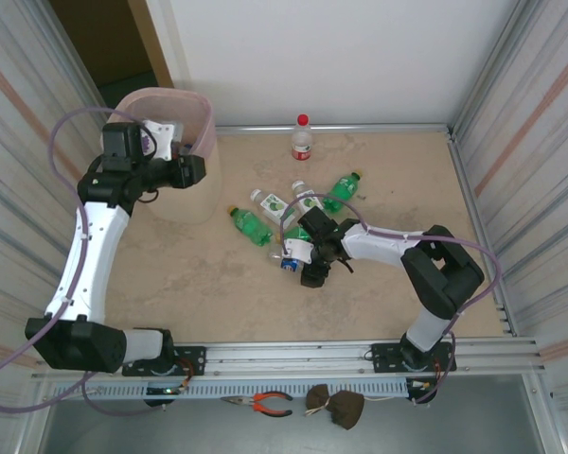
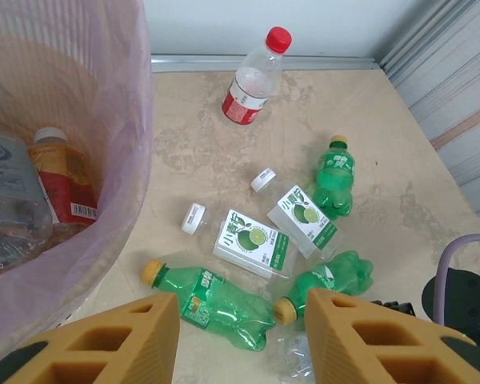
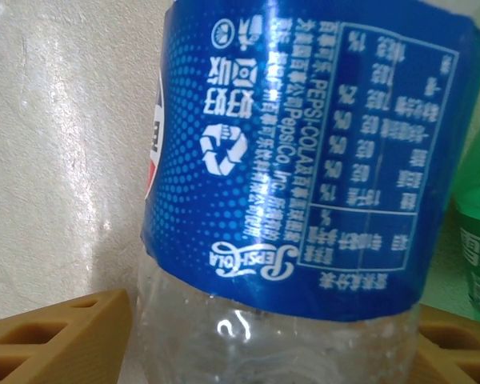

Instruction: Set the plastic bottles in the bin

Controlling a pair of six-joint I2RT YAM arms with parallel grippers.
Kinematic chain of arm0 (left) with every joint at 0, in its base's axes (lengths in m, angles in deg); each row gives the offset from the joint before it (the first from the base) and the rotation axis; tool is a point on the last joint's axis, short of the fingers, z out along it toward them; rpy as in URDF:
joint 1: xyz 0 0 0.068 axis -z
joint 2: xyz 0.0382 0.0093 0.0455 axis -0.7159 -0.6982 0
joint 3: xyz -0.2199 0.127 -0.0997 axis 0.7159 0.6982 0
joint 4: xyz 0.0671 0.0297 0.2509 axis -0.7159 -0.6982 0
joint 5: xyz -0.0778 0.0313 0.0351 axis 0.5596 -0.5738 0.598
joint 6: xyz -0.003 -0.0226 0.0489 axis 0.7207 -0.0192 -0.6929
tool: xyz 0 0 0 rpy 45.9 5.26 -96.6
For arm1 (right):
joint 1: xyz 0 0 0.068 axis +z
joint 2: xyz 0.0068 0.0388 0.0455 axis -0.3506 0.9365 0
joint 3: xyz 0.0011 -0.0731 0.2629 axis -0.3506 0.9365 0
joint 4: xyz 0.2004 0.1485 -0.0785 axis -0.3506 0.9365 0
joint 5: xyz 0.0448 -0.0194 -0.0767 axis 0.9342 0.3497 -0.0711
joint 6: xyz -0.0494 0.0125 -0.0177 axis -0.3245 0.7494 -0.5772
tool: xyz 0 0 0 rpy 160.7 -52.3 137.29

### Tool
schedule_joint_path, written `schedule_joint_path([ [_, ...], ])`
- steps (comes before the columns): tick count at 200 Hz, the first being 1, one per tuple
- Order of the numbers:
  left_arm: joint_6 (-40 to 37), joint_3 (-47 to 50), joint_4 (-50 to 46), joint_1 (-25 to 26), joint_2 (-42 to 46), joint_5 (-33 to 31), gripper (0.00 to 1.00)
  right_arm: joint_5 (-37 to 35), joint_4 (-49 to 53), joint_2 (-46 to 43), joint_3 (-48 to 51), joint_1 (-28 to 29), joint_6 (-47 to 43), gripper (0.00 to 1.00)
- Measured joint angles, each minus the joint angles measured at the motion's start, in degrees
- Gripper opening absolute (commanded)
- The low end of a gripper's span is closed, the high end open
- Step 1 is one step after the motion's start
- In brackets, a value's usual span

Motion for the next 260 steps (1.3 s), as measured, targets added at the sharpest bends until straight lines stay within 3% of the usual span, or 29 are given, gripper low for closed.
schedule_joint_path([
  [43,0.7,0.52,0.22,0.02,0.0,0.24,0.46,-0.02,-0.74,0.09,0.5,0.13,0.04,0.57],
  [120,1.44,0.63,1.14,0.28,1.14,1.53,0.46,0.7,-1.25,-1.29,1.01,0.7,0.85,0.54],
  [214,4.98,1.51,12.15,1.9,5.4,11.15,0.53,10.84,-10.45,-20.35,2.25,-2.34,14.16,0.54],
  [260,8.31,1.62,21.46,4.5,7.58,15.15,0.64,14.32,-18.36,-27.85,2.27,-2.36,24.83,0.53],
])
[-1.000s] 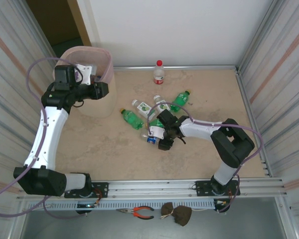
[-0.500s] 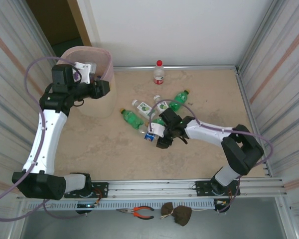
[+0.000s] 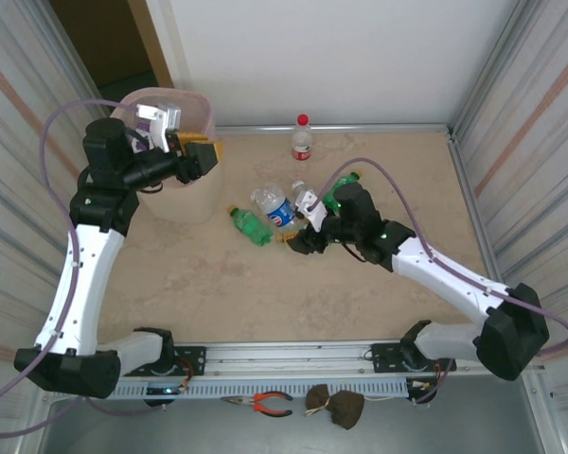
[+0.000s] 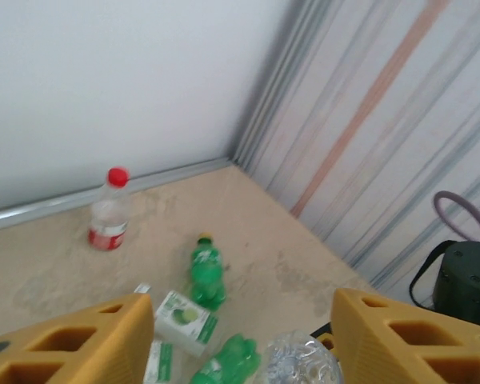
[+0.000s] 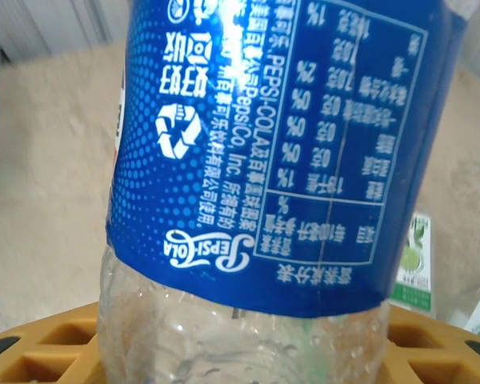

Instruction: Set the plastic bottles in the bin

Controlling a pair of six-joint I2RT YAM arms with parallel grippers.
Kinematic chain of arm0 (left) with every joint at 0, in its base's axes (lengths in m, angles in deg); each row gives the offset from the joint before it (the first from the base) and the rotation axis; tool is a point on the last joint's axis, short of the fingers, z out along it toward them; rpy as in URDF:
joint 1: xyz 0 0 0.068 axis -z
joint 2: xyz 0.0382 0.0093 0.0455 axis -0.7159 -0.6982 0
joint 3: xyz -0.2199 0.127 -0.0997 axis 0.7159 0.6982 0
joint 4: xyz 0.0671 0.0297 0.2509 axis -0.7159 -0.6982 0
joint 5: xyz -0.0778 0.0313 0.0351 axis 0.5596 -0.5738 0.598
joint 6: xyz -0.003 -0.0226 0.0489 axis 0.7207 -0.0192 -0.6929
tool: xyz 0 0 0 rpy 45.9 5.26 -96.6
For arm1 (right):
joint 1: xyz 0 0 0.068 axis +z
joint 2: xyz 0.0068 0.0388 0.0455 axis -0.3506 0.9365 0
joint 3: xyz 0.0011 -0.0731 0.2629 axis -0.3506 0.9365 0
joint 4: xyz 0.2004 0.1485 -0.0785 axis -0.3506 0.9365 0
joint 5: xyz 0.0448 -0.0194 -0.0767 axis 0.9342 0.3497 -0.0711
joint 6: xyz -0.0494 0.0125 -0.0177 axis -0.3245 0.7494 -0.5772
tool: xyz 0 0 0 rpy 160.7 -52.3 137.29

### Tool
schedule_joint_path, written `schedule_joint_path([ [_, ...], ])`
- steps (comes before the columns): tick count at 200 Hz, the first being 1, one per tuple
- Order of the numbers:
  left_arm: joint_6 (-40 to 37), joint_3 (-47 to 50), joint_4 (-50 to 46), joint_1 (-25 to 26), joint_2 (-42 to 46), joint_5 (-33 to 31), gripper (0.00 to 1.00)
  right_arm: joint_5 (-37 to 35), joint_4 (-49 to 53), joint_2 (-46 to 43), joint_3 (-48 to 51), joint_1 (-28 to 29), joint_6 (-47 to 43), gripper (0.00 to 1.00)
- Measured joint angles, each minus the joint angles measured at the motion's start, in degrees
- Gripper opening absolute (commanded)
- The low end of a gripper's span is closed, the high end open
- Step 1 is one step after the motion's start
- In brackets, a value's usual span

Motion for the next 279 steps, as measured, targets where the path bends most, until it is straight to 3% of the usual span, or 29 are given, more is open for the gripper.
schedule_joint_path([
  [95,-4.15,-3.78,9.64,15.93,0.24,6.62,0.89,4.31,-10.64,-12.63,-4.0,0.48,12.96,0.54],
  [166,-8.98,-11.08,10.56,26.29,-4.33,8.74,0.94,7.91,-17.66,-15.1,-7.93,4.35,14.53,0.55],
  [211,-12.24,-12.92,9.9,32.52,-6.95,9.62,0.85,8.26,-18.12,-15.3,-9.29,6.58,14.25,0.55],
  [241,-13.31,-13.55,9.81,33.29,-7.02,10.01,0.71,8.07,-17.81,-15.58,-9.64,7.23,13.81,0.55],
  [279,-13.53,-13.57,10.23,34.01,-7.02,10.6,0.62,7.34,-17.38,-16.02,-9.64,7.61,13.18,0.55],
])
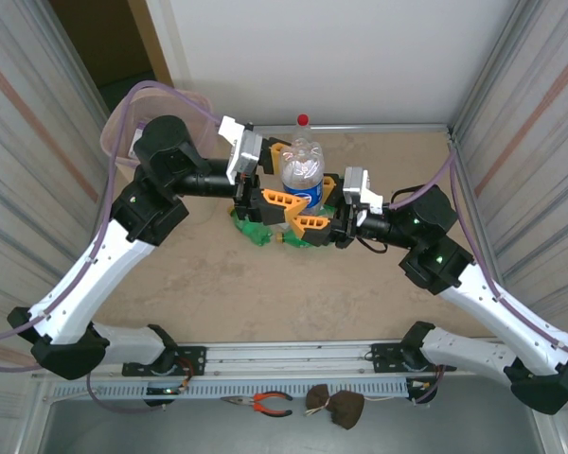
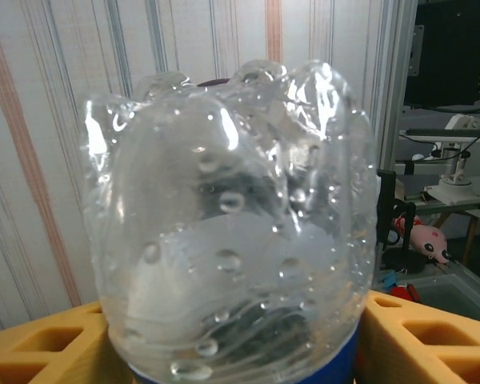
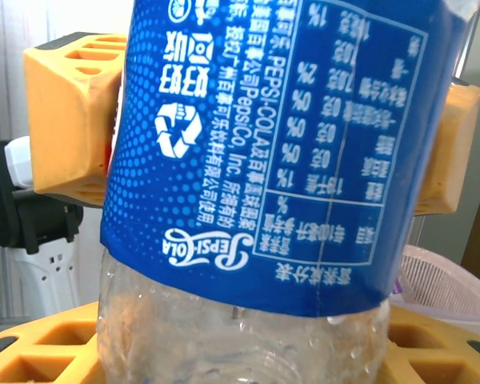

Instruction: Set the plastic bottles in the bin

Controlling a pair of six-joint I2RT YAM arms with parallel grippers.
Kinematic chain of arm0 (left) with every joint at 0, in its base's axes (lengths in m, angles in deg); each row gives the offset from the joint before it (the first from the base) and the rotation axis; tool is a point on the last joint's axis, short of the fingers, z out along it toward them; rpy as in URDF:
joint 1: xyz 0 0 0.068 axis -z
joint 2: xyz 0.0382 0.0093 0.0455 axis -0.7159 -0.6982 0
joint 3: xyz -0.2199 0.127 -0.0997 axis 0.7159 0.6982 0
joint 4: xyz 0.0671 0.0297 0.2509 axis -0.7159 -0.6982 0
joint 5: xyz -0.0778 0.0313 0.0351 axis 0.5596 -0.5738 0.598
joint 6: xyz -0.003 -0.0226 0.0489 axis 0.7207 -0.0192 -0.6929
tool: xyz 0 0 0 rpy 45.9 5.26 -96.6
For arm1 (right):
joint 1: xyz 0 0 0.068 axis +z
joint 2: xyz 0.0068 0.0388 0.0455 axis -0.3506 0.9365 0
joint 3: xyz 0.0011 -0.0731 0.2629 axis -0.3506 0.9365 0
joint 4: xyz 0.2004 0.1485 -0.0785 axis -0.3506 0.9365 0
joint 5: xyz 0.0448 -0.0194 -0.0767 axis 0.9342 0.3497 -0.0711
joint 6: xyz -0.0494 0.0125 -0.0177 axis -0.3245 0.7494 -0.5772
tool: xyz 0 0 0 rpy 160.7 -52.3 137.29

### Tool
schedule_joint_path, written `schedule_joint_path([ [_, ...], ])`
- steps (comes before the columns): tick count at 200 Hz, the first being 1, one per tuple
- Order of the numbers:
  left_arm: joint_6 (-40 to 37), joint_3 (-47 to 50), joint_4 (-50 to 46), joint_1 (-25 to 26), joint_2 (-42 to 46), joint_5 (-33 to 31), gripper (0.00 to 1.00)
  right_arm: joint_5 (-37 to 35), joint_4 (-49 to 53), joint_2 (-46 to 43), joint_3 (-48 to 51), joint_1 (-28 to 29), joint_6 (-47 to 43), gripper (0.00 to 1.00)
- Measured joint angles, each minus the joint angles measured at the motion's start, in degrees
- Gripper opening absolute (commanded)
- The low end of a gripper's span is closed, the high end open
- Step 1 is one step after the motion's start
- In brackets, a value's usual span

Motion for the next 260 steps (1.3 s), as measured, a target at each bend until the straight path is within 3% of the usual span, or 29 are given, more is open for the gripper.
schedule_joint_path([
  [96,1.27,0.0,2.19,0.13,-0.17,2.54,0.47,-2.89,3.45,-0.98,-1.38,2.27,-3.69,0.58],
  [187,1.01,0.0,2.38,0.13,-0.17,1.95,0.47,-5.44,6.82,-2.38,-1.73,4.15,-6.51,0.8],
  [260,-4.72,-3.67,-8.04,-0.37,-0.17,-5.03,0.48,-11.47,12.17,-7.76,-1.57,4.48,-7.26,0.83],
])
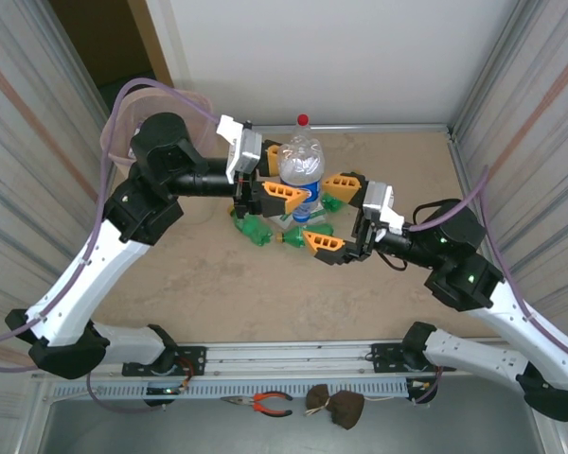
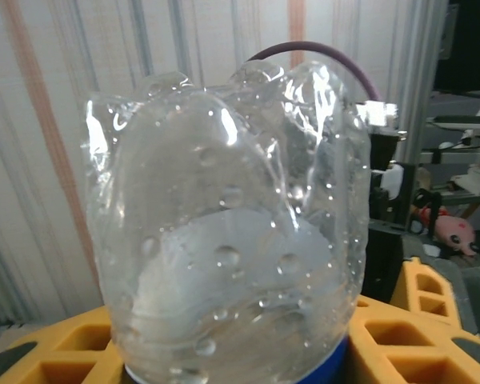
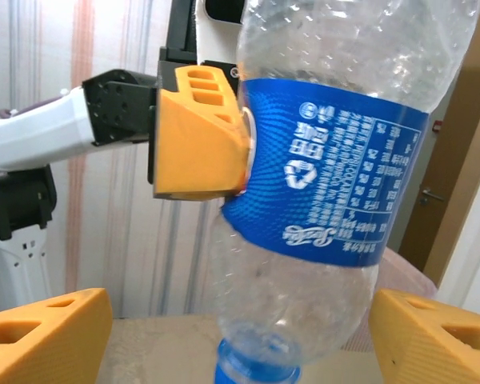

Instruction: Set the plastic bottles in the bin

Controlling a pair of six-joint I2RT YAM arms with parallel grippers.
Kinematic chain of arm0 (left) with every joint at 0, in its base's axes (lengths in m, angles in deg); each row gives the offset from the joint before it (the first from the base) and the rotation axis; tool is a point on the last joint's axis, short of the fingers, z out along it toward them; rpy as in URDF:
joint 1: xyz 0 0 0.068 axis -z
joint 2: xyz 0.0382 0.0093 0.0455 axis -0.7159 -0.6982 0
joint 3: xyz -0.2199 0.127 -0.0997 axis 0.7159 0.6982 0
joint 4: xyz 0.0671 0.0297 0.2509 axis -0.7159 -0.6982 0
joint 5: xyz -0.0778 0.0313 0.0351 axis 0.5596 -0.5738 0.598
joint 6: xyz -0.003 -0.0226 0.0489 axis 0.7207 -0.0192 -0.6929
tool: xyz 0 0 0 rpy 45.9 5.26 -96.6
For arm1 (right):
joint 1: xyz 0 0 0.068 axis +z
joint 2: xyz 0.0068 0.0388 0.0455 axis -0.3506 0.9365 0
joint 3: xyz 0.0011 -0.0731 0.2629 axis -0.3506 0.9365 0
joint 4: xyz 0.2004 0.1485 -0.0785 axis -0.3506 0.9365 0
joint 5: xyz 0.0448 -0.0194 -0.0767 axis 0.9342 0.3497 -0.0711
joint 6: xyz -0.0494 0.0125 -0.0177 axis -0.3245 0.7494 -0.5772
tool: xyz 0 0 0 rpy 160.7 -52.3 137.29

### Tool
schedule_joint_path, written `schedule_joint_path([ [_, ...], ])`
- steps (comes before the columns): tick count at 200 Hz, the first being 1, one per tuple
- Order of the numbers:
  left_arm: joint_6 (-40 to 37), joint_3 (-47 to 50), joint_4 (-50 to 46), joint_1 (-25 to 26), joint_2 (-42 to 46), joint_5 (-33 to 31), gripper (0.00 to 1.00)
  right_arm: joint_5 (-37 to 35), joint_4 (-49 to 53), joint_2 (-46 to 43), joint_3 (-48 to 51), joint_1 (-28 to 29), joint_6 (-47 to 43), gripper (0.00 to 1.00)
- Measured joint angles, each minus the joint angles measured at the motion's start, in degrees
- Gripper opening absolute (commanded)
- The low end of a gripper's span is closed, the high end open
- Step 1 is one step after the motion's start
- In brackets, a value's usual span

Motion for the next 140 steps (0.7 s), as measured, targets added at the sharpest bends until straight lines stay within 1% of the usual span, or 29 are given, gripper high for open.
schedule_joint_path([
  [45,-2.89,-3.41,-9.64,-3.76,-0.04,-9.68,0.48,-4.24,4.02,-1.92,0.0,0.02,-1.33,0.83],
  [80,-4.52,-8.83,-19.1,-8.07,-1.84,-22.25,0.47,-6.75,6.34,-2.38,0.0,0.02,-2.29,0.84],
  [115,-5.33,-15.54,-28.46,-15.08,-6.78,-34.67,0.47,-7.69,7.23,-2.36,0.0,0.02,-2.49,0.84],
  [140,-6.62,-19.02,-33.94,-20.59,-10.97,-41.05,0.47,-8.15,7.67,-2.32,0.0,0.02,-2.89,0.84],
])
